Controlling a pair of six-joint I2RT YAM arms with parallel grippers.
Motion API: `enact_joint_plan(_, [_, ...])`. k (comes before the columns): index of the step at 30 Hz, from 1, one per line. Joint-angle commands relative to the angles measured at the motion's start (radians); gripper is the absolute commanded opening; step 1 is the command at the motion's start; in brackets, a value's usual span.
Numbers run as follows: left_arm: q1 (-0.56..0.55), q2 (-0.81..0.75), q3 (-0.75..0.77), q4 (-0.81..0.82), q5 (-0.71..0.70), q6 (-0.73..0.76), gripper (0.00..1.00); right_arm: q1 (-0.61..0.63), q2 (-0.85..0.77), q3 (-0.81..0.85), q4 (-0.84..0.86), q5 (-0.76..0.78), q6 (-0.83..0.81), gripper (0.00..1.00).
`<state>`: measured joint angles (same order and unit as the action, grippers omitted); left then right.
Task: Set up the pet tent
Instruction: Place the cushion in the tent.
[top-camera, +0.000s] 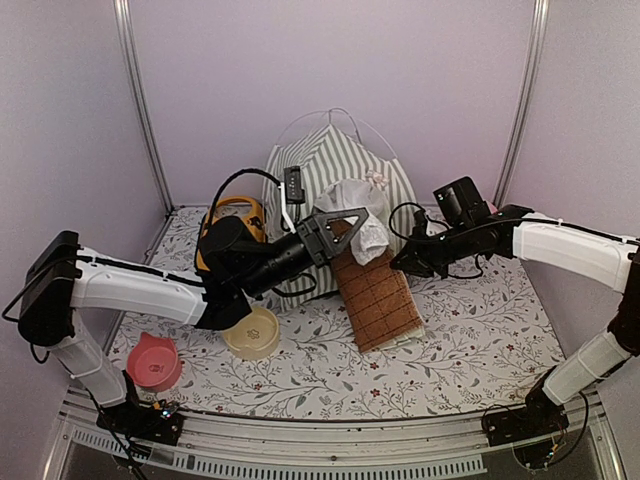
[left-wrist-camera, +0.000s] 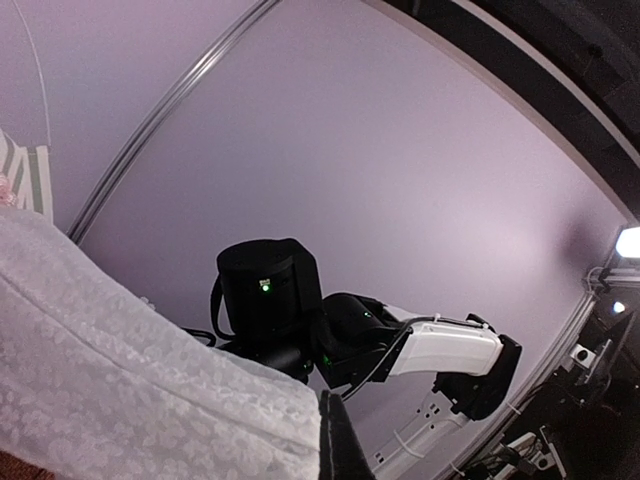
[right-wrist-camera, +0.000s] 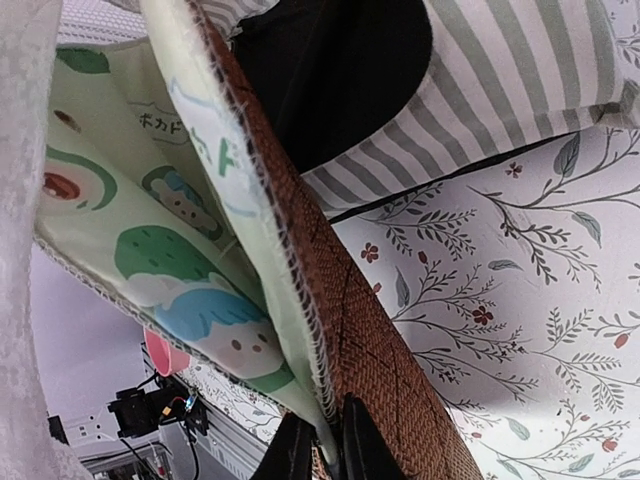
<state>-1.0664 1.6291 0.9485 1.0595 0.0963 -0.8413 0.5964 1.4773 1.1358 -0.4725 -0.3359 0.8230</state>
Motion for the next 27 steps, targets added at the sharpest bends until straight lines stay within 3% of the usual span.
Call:
enact_joint_plan(1, [-0.017, -0.034, -0.012, 0.045, -0.016, 0.009, 0.00, 0.022, 0.008, -0.008, 0.025, 0.074, -0.009, 0.16])
enact_joint_plan(5, [-0.016, -0.034, -0.021, 0.041, -0.054, 0.015, 0.00, 0.060, 0.029, 0.009, 0.018, 0.115, -0.024, 0.25])
enact_joint_plan(9, [-0.012, -0.027, -0.038, 0.028, -0.117, 0.015, 0.00, 0.090, 0.025, 0.017, 0.005, 0.189, -0.039, 0.26])
enact_joint_plan(11, [-0.008, -0.013, -0.038, 0.027, -0.113, 0.010, 0.00, 0.091, 0.012, -0.007, 0.022, 0.207, -0.035, 0.21])
enact_joint_plan(13, [-0.008, 0.001, -0.036, 0.028, -0.105, 0.004, 0.00, 0.091, 0.009, -0.013, 0.029, 0.223, -0.032, 0.04])
enact_joint_plan(14, [-0.007, 0.007, -0.035, 0.029, -0.101, 0.001, 0.00, 0.090, 0.012, -0.009, 0.026, 0.232, -0.032, 0.00])
enact_joint_plan(21, [-0.018, 0.048, -0.037, 0.036, -0.078, -0.020, 0.00, 0.059, 0.064, 0.092, -0.076, 0.320, -0.064, 0.00])
enact_joint_plan(27, [-0.029, 0.082, -0.045, 0.049, -0.064, -0.027, 0.00, 0.061, 0.075, 0.120, 0.053, 0.189, -0.050, 0.00])
